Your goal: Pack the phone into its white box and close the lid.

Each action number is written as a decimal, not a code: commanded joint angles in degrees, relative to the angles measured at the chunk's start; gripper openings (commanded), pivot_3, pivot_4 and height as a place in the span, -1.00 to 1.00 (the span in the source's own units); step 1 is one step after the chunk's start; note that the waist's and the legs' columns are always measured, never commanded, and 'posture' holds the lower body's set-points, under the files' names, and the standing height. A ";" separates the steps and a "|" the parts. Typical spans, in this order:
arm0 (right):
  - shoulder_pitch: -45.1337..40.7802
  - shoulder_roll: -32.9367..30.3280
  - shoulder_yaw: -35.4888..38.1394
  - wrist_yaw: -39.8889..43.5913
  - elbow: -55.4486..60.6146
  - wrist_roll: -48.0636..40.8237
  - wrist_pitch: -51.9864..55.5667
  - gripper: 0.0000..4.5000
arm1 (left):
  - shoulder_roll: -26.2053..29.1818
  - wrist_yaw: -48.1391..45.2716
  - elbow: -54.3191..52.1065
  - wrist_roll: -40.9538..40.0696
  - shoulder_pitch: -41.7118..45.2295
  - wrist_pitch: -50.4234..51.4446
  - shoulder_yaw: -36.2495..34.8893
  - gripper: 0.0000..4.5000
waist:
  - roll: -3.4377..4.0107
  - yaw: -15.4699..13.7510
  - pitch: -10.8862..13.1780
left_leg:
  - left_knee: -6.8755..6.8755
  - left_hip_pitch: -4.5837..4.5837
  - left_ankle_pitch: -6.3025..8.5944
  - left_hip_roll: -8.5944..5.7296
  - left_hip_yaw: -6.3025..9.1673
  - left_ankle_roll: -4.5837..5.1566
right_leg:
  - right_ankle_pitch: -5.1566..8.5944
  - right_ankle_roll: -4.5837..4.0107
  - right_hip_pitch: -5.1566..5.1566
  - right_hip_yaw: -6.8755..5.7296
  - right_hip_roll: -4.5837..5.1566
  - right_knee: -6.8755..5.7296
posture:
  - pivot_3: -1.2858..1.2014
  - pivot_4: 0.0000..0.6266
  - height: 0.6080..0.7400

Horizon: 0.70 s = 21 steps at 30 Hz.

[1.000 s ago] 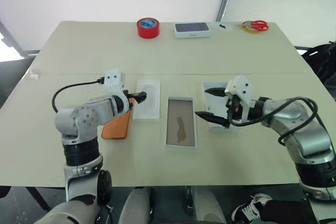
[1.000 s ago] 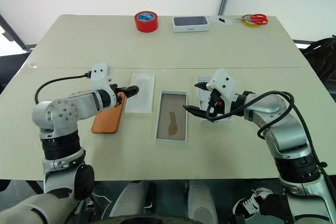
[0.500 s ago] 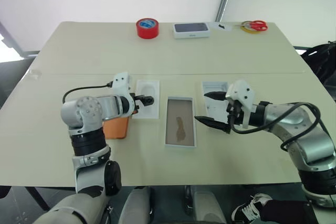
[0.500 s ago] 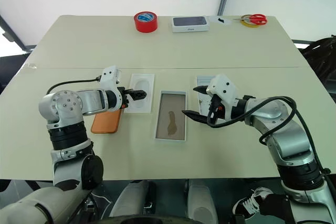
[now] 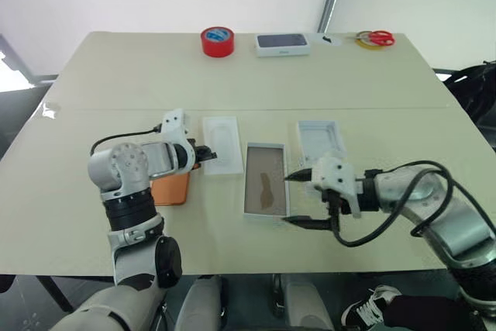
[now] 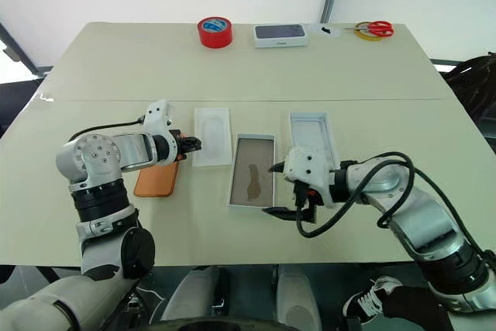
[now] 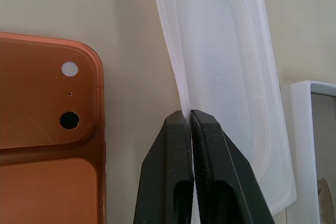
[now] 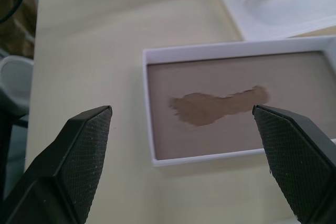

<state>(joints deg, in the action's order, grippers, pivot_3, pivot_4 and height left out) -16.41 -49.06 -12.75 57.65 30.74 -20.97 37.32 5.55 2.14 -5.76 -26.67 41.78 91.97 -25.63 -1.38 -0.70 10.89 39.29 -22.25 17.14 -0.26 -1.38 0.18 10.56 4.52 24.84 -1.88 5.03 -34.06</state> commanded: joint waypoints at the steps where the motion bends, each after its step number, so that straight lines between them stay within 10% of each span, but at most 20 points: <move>1: -0.03 0.31 -3.26 -1.25 1.29 2.23 1.44 1.00 | -0.11 0.00 -0.19 1.52 1.29 -0.51 -2.41 -0.97 | 0.00 0.03 0.00 | 0.00 0.00 0.00 0.00 0.00 0.00 | 0.00 0.00 0.00 0.00 0.00 0.00 | 0.03 -0.52 1.00; 5: -1.04 2.72 -8.00 -4.24 -0.73 6.28 2.56 0.64 | -0.60 -0.67 -0.03 1.55 2.33 -1.18 -5.70 -1.00 | -0.02 0.05 -0.01 | 0.00 -0.01 0.00 0.01 -0.01 -0.01 | 0.00 0.00 0.00 0.00 0.00 0.01 | 0.03 -0.52 1.00; 12: -3.59 4.91 -12.35 -5.72 -1.69 11.31 1.11 -0.88 | -1.21 -1.16 -1.57 1.08 5.04 -1.40 -12.35 -1.00 | -0.07 0.02 0.01 | 0.00 -0.02 -0.02 0.00 0.01 -0.05 | -0.05 0.07 0.02 -0.01 0.00 0.00 | 0.03 -0.52 1.00; 21: -12.26 8.64 -15.35 -3.05 -11.68 17.29 -8.53 -0.97 | 2.05 -1.54 -3.19 1.10 8.11 -0.57 -19.19 -1.00 | -0.14 0.51 0.05 | 0.00 -0.03 -0.06 -0.03 0.00 -0.12 | -0.08 0.12 0.03 -0.02 -0.03 -0.01 | 0.03 -0.52 1.00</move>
<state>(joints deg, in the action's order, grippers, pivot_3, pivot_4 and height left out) -26.81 -41.16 -28.10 53.95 19.92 -4.72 31.90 6.56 1.22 -6.72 -25.40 48.03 91.15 -43.90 -1.52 -0.18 10.94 39.27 -22.27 17.06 -0.29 -1.37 0.03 10.47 4.65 24.89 -1.91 4.97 -34.08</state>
